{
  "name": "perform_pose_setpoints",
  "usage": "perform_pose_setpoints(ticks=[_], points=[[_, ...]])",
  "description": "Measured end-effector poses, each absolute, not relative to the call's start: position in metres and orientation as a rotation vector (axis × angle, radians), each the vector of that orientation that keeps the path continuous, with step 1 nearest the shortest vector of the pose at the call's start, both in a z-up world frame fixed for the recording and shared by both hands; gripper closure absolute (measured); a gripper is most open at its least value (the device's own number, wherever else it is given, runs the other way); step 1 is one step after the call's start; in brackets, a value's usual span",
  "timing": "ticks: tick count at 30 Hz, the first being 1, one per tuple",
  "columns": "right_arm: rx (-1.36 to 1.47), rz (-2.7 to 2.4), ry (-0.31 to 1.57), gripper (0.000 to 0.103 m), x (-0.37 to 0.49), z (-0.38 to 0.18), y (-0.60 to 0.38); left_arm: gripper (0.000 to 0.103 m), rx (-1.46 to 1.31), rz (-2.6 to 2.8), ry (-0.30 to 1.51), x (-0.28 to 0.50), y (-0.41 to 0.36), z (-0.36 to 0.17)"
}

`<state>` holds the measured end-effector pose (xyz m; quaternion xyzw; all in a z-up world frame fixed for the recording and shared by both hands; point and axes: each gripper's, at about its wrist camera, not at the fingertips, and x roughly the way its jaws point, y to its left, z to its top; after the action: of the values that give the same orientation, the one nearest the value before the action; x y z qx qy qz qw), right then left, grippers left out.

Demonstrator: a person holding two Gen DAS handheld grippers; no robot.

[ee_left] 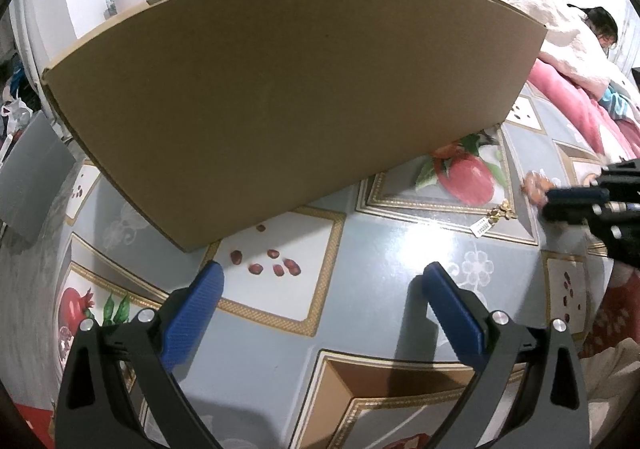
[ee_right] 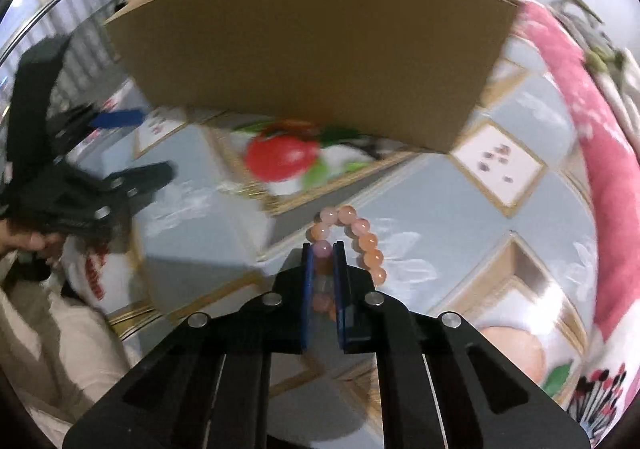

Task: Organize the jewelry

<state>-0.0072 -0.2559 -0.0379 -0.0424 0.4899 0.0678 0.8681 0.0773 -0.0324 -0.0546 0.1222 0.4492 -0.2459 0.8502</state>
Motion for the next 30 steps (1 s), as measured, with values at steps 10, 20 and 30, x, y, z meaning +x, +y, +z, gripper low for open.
perform_pose_setpoints(ticks=[10, 20, 30], points=[[0.046, 0.119, 0.9, 0.07, -0.008, -0.015, -0.28, 0.024, 0.279, -0.743, 0.85, 0.052, -0.068, -0.029], [0.151, 0.245, 0.856, 0.069, -0.011, -0.008, -0.273, 0.068, 0.369, -0.838, 0.88, 0.054, -0.108, -0.039], [0.199, 0.297, 0.874, 0.069, -0.002, -0.019, -0.276, 0.082, 0.479, -0.856, 0.933, 0.058, -0.126, -0.043]])
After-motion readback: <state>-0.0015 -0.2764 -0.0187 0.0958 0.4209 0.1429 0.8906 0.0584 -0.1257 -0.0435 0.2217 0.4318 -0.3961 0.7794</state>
